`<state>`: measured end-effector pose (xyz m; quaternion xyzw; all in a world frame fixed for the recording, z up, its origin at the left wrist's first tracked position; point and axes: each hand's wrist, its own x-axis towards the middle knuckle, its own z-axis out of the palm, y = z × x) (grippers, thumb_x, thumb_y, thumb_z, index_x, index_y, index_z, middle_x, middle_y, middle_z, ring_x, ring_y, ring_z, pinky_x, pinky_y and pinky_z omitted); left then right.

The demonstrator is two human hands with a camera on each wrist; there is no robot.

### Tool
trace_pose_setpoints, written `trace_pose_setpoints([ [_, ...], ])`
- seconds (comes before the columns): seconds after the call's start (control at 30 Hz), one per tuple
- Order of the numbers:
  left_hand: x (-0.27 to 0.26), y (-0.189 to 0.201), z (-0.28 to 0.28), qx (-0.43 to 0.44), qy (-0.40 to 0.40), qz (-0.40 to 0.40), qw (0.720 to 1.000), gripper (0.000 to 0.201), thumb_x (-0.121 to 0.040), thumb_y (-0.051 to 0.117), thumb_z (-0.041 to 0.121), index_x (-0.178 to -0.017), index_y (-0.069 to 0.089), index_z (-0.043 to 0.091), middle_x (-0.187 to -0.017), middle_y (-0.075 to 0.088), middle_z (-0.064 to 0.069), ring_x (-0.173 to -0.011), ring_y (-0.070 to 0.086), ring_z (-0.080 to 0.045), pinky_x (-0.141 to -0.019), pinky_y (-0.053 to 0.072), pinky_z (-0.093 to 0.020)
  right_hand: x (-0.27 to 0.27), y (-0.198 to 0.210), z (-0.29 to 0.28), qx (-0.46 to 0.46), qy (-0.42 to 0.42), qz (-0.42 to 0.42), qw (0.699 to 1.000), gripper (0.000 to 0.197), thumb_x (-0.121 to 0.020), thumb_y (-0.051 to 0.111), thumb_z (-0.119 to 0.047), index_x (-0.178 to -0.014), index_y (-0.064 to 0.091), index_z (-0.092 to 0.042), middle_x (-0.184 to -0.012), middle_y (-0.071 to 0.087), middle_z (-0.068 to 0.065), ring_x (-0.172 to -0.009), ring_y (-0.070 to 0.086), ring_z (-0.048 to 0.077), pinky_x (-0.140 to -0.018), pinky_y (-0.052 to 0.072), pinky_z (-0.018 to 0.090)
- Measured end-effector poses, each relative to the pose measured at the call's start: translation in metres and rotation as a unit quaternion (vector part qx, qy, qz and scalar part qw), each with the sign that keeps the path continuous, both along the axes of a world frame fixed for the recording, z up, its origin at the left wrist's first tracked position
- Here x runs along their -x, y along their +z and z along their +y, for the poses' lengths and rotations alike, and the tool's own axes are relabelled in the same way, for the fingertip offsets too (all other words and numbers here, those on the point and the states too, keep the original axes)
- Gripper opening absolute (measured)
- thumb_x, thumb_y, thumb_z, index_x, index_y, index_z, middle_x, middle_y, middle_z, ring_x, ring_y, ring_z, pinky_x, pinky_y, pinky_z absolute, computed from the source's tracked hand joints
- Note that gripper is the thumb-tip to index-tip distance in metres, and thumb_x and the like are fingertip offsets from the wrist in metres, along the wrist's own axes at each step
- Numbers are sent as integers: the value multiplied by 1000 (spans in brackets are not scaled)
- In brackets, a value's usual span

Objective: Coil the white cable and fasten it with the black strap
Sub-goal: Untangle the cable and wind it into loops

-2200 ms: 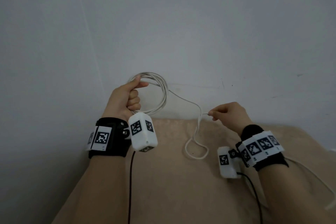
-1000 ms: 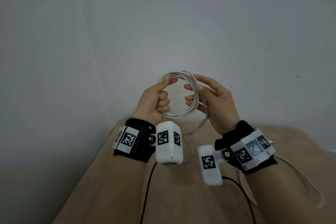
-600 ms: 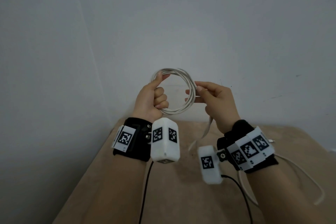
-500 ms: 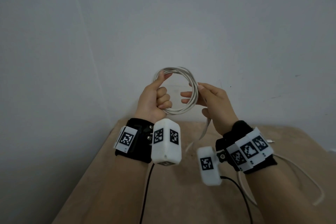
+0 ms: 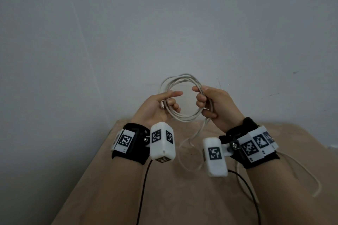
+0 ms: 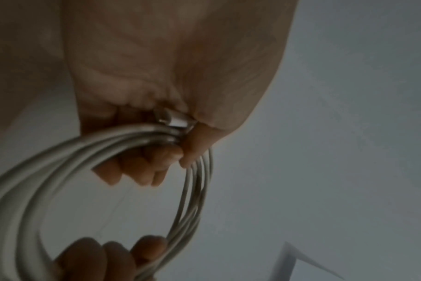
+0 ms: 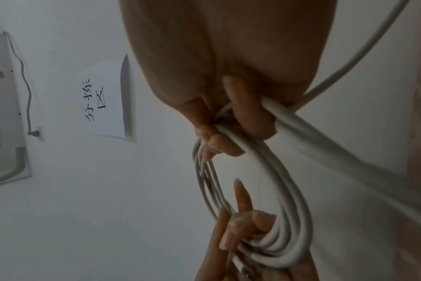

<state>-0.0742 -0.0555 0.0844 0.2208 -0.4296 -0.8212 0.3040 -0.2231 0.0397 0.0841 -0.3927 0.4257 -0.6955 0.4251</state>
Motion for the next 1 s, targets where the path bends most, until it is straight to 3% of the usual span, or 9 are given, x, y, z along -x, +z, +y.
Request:
trace_pose_setpoints([
  [0.2, -8, -3, -4, 43, -21, 21, 999, 41, -83, 56, 16, -118, 59, -5, -70, 60, -8, -70, 63, -21, -78, 57, -32, 3, 1, 0, 0, -1, -10, 1000, 27, -102, 36, -19, -95, 60, -8, -59, 43, -5, -51, 41, 5, -31, 22, 13],
  [0.33, -6, -2, -4, 55, -35, 10, 998, 53, -98, 37, 42, -113, 61, -3, -75, 65, -12, -74, 66, -26, -77, 56, -34, 6, 2, 0, 6, -4, -39, 999, 26, -102, 36, -20, -96, 59, -9, -60, 42, -5, -50, 41, 4, -30, 21, 13],
  [0.4, -1, -2, -1, 50, -35, 27, 998, 59, -100, 28, 47, -113, 61, 0, -72, 66, -11, -71, 67, -26, -74, 57, -33, 6, 1, -1, 12, -10, -57, 998, 25, -102, 37, -22, -96, 58, -9, -60, 41, -6, -50, 41, 4, -30, 22, 13],
  [0.57, 5, -6, 5, 11, -47, 87, 995, 43, -102, 30, 31, -126, 55, 5, -78, 69, -9, -79, 69, -24, -83, 56, -33, 8, 0, -1, 39, -22, -86, 995, 24, -101, 37, -23, -98, 58, -10, -59, 43, -8, -50, 42, 2, -30, 22, 13],
  [0.67, 4, -7, 5, 24, -54, 98, 993, 38, -102, 30, 23, -124, 56, 6, -85, 70, -10, -85, 70, -23, -85, 55, -32, 11, 1, 0, 51, -17, -101, 993, 25, -101, 37, -24, -99, 58, -11, -59, 42, -8, -51, 41, 2, -30, 21, 13],
  [0.77, 3, -7, 3, 82, -51, 52, 994, 36, -102, 29, 17, -119, 58, 2, -96, 72, -14, -92, 70, -24, -86, 55, -32, 13, 2, 1, 50, -37, -66, 996, 25, -101, 38, -23, -99, 59, -10, -59, 43, -8, -51, 41, 3, -31, 20, 13],
  [0.9, -8, -5, -3, 136, -55, -44, 988, 35, -99, 34, 14, -119, 59, -2, -117, 65, -22, -109, 63, -29, -99, 47, -35, 15, 3, 2, 41, -46, -20, 998, 25, -101, 39, -21, -98, 60, -9, -59, 42, -7, -51, 40, 4, -31, 20, 13],
  [1.0, -17, 3, -8, 137, -12, -48, 989, 34, -91, 40, 11, -115, 58, -3, -123, 60, -27, -116, 55, -34, -104, 42, -38, 13, 5, 6, 14, -33, 67, 997, 27, -101, 40, -20, -94, 64, -10, -60, 41, -6, -52, 39, 6, -33, 20, 13],
])
